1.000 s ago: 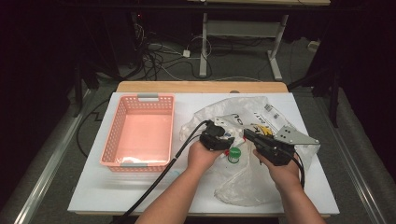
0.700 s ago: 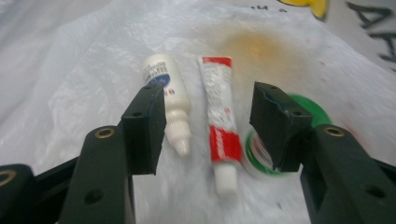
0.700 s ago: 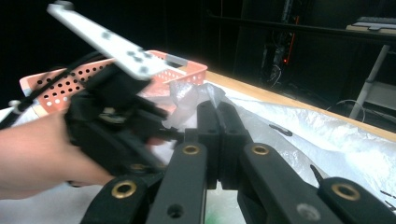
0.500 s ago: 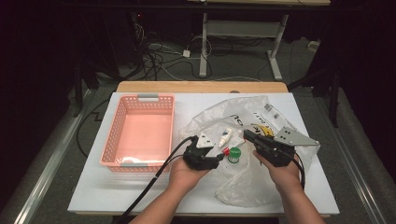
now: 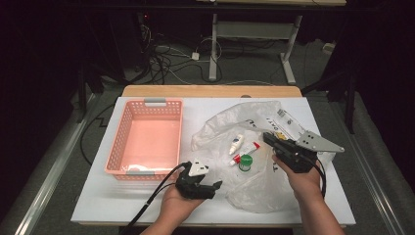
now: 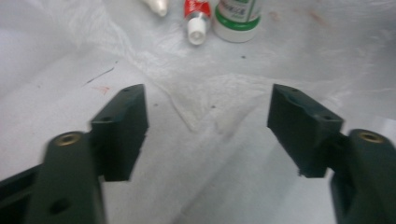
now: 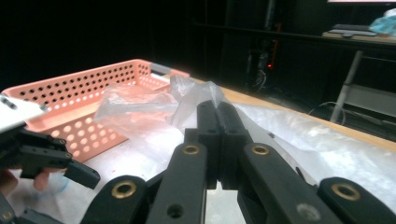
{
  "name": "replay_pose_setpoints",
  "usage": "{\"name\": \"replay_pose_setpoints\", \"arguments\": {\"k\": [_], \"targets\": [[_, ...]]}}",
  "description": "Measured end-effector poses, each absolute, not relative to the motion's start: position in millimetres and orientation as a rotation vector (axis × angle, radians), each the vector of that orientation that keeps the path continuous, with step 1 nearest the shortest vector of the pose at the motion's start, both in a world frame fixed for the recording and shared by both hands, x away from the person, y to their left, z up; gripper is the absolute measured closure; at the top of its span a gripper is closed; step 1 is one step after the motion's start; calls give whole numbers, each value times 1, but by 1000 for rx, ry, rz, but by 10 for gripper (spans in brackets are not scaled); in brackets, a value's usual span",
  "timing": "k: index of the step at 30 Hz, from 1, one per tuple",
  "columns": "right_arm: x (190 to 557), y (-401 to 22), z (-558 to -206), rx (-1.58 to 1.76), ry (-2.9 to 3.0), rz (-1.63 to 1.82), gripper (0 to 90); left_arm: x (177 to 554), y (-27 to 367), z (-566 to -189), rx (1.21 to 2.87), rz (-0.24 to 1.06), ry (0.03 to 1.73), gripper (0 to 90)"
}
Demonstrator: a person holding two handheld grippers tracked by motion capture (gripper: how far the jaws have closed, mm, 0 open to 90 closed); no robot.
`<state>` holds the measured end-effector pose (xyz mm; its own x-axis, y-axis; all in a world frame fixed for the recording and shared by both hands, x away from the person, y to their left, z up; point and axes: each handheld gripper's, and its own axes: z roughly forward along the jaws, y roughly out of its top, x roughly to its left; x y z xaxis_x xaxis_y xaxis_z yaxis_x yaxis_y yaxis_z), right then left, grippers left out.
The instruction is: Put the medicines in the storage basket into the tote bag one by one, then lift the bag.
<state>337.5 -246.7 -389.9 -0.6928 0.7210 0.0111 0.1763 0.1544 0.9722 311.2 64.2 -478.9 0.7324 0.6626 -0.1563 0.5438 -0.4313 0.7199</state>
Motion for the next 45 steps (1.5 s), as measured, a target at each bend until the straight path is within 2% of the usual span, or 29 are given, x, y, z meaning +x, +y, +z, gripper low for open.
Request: {"name": "replay_pose_setpoints", "arguments": {"k": [4, 9, 11, 12, 15, 16, 18, 24, 25, 30, 37, 45], "targets": [[336, -257, -389, 880, 1950, 1554, 900, 327, 58, -485, 2139, 186, 988, 151], [335, -262, -391, 904, 1941, 1535, 900, 347, 43, -492, 2154, 156, 1015, 140], [334, -262, -392, 901, 1947, 1525, 900, 351, 33, -492, 2206, 202, 993, 119], [333, -262, -392, 904, 1949, 1523, 900, 350, 28, -493, 2235, 259, 984, 139], [329, -265, -393, 911, 1949, 1513, 900, 350, 27, -492, 2227, 246, 955, 239], [327, -266, -394, 910, 1950, 1512, 900, 348, 28, -492, 2228, 243, 929, 293], [323, -268, -394, 909, 1950, 1504, 900, 344, 27, -492, 2241, 237, 853, 472], [318, -274, -392, 919, 1933, 1513, 900, 346, 30, -492, 2188, 204, 929, 835], [318, -274, -392, 917, 1932, 1512, 900, 346, 31, -493, 2179, 199, 938, 866], [316, -270, -395, 909, 1953, 1501, 900, 346, 35, -492, 2151, 192, 941, 884], [317, -261, -401, 897, 1981, 1487, 900, 335, 45, -490, 2018, 249, 910, 884], [316, -257, -403, 889, 1973, 1485, 900, 328, 48, -489, 1975, 297, 857, 884]]}}
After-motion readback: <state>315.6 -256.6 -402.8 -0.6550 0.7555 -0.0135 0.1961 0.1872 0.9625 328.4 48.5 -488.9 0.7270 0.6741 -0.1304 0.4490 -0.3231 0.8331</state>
